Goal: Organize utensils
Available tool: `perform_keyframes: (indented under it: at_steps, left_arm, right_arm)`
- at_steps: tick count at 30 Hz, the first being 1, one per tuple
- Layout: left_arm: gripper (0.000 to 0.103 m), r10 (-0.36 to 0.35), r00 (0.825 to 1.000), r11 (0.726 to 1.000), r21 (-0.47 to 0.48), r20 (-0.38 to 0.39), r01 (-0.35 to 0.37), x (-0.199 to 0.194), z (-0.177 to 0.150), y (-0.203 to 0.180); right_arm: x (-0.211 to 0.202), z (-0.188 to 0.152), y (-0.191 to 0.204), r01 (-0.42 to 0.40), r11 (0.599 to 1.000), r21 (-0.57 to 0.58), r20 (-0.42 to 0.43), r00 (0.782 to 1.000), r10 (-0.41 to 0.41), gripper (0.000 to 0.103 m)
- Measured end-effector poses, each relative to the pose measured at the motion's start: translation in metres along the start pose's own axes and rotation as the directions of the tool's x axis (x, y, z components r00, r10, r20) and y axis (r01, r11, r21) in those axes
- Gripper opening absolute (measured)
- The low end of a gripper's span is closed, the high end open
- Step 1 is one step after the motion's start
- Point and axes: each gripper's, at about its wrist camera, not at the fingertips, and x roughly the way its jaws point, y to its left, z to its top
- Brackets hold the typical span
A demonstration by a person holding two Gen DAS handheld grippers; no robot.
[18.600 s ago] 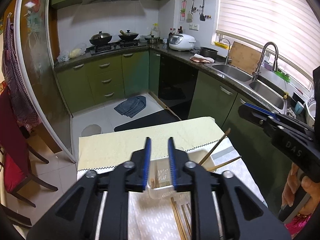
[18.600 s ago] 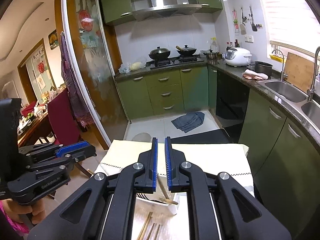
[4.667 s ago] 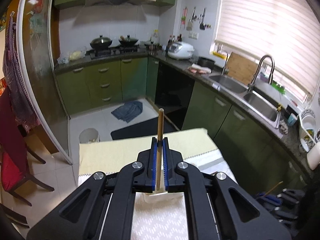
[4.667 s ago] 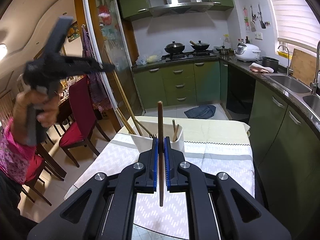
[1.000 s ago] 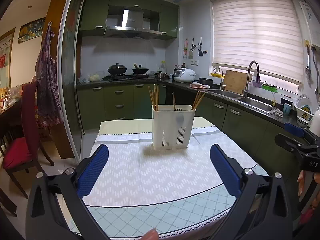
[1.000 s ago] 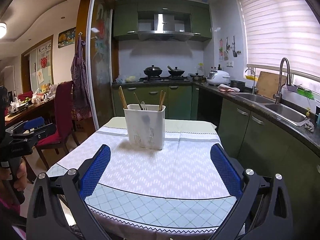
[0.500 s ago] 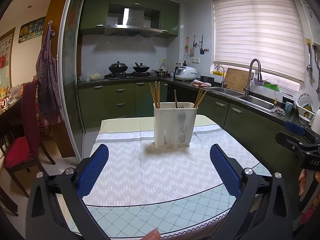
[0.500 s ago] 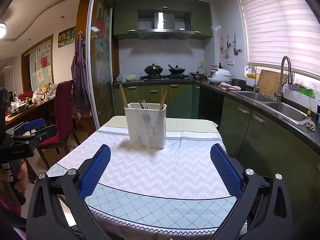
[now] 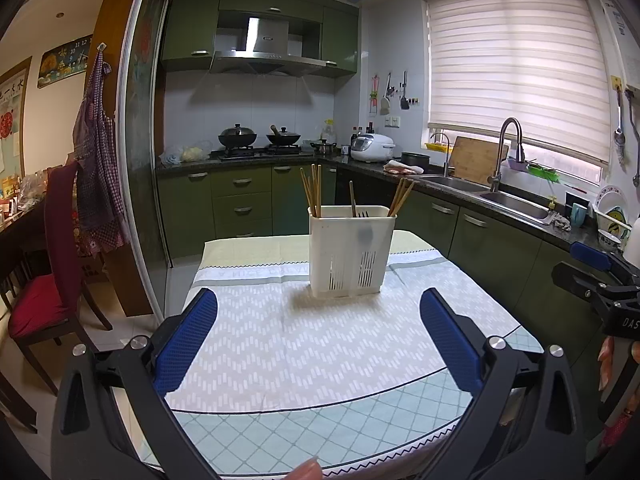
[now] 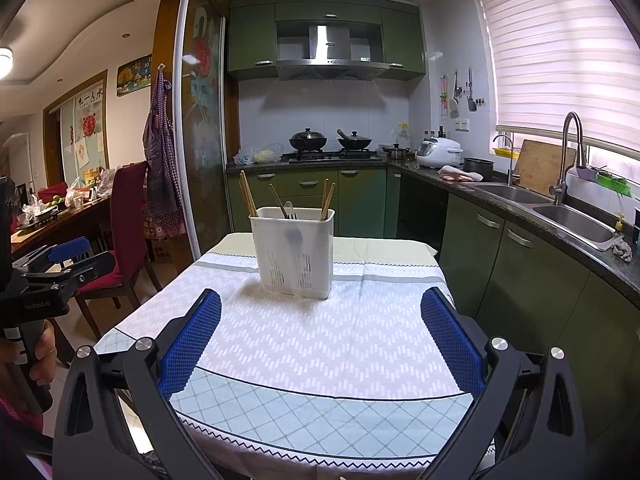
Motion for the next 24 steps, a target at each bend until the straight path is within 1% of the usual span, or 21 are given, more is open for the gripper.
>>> perform_keyframes:
  at_steps: [11,15,18,24]
  left_arm:
    - [0.097,0.003,1.0,1.0,0.015,0.002,-0.003,-0.0028,0.002,-0.0029]
    - [0.097,-0.007,1.0,1.0,-0.007,-0.003,0.007,-0.002,0.0034,-0.0016]
    - [0.097,0.0,1.0,1.0,-0.018,-0.004,0.0,-0.001,0.0051,0.0012]
    - [0.097,0.031,1.0,0.999,0.011,-0.001,-0.031,0.001,0.0046,-0.0017]
  right_arm:
    - [0.0012,-0.0005,0.0013,-0.001,1.0,0.0,-0.003,1.0,0.001,0.099]
    - [0.001,-0.0005,0.0017,-0.002,1.0,0.0,-0.003,1.0,0.002,0.099]
    - [0.0027,-0.0004,0.0023,0.0,1.0,0.0,-0.004,1.0,0.0,0.099]
    - [0.0034,-0.0016,0.0028,-0.001,1.0,0.0,-0.005,1.0,0.001,0.099]
